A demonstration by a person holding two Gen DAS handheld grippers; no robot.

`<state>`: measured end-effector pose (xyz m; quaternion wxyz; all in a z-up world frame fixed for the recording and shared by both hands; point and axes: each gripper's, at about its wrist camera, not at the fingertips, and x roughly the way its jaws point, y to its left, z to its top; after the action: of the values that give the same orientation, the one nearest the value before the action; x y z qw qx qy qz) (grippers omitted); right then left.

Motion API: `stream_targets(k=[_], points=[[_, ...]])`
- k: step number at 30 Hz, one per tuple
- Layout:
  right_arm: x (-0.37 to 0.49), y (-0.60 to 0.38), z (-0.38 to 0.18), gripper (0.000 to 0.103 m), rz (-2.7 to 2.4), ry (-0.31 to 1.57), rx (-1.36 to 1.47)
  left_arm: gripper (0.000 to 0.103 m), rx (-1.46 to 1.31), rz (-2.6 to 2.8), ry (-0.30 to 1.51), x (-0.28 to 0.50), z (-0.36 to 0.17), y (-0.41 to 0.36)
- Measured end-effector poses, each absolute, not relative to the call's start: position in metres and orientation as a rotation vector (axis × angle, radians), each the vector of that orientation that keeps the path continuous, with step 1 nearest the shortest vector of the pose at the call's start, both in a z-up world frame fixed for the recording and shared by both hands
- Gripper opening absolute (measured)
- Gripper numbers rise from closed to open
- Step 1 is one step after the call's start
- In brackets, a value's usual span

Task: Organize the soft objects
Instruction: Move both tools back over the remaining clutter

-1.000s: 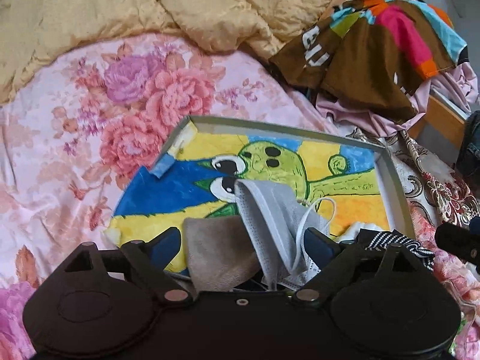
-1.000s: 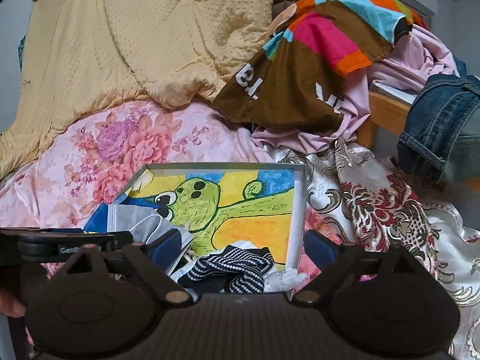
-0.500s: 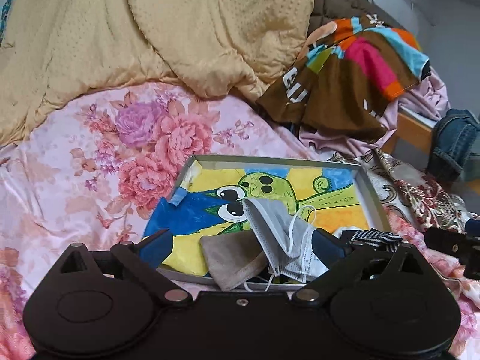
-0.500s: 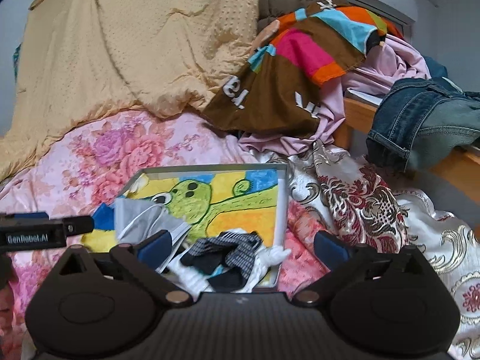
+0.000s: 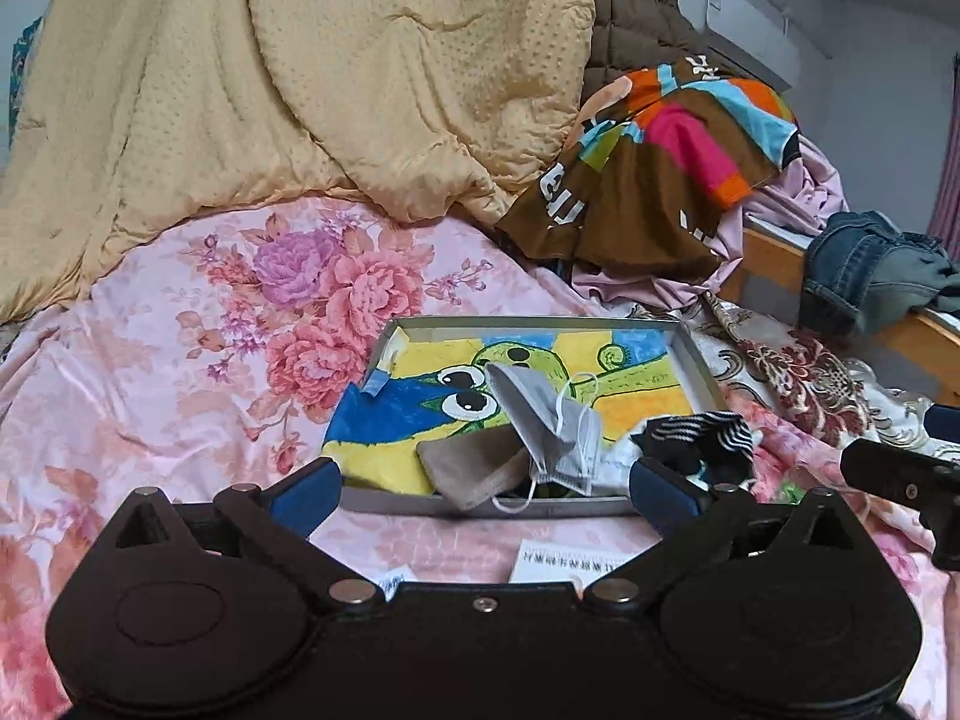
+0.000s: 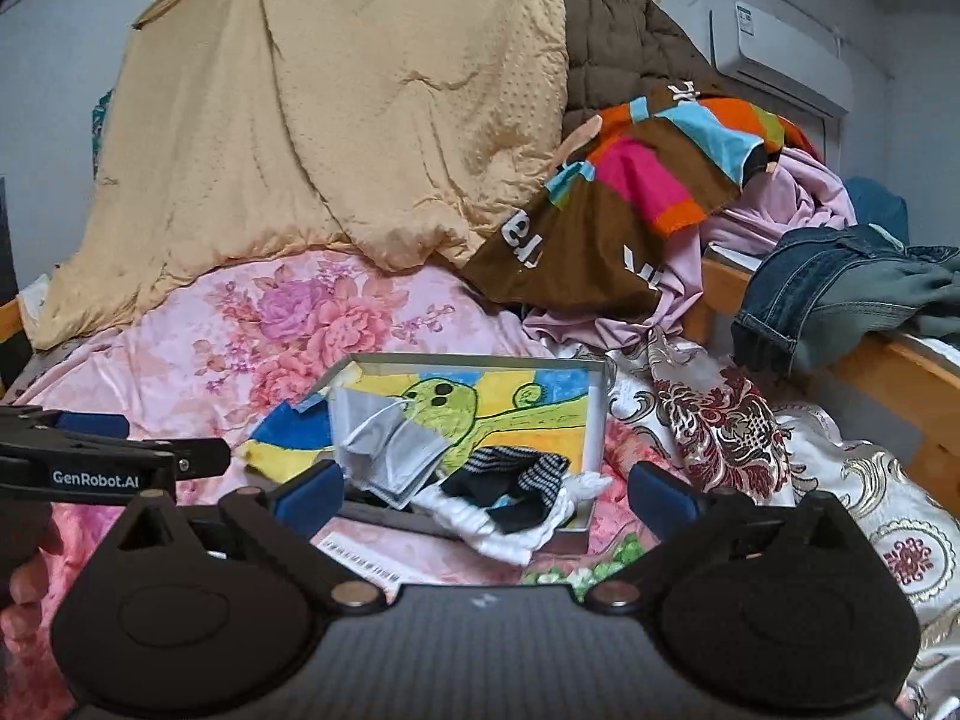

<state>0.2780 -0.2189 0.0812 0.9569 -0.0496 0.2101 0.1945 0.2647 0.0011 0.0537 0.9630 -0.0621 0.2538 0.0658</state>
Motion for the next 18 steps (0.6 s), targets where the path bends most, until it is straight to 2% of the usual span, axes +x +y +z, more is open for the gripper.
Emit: stream_targets(k=[18], points=[[0.223, -0.231, 0.066, 0.103, 0.282, 0.455, 0.032, 0.102, -0.094, 0.086, 0.465, 0.189, 0.055, 0.002]])
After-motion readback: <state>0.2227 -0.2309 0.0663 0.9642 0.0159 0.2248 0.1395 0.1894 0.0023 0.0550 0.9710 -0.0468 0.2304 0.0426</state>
